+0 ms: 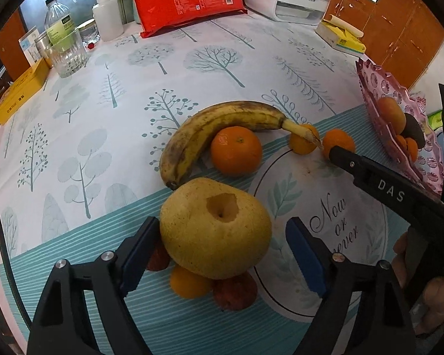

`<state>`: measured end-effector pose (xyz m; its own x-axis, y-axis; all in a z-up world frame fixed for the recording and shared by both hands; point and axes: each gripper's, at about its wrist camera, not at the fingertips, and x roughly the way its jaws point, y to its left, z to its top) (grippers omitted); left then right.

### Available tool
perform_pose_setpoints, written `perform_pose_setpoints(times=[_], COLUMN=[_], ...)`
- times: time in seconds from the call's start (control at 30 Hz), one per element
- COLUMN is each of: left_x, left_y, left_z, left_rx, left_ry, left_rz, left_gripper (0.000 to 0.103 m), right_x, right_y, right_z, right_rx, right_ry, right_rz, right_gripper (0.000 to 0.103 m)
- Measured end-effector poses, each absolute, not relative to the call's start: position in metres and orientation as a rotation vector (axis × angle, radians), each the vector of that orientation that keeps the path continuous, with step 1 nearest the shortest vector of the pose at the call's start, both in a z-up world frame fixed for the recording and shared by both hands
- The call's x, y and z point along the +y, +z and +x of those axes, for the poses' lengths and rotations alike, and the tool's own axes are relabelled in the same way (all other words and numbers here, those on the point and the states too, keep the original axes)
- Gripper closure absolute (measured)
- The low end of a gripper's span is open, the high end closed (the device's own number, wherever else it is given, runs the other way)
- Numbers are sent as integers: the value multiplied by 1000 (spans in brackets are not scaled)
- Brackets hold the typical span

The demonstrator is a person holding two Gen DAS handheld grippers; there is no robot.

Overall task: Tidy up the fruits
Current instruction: 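Grasp the yellow pear with the left tool while the right tool grasps a mandarin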

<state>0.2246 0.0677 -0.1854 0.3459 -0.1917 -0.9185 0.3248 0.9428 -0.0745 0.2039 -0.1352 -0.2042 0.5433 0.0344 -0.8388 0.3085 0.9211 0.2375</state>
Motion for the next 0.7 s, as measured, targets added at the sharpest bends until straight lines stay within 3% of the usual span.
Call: perform_pose_setpoints(times=[0.2, 0.3, 0.7], left_x=[69, 69, 68], left_y=[-189, -190, -196], left_z=[228, 228, 229], left_rx=[1154, 1141, 1138], left_ry=[-332, -329, -327], left_rz=[122, 136, 156], left_gripper=[25, 28, 28], right_x=[-126, -125, -122], right_y=[-208, -206, -196], right_z=[215, 218, 202], right_rx=[983, 962, 966], right_ry=[-155, -127, -90], right_rz=[350, 353, 330], right_gripper=[50, 62, 63])
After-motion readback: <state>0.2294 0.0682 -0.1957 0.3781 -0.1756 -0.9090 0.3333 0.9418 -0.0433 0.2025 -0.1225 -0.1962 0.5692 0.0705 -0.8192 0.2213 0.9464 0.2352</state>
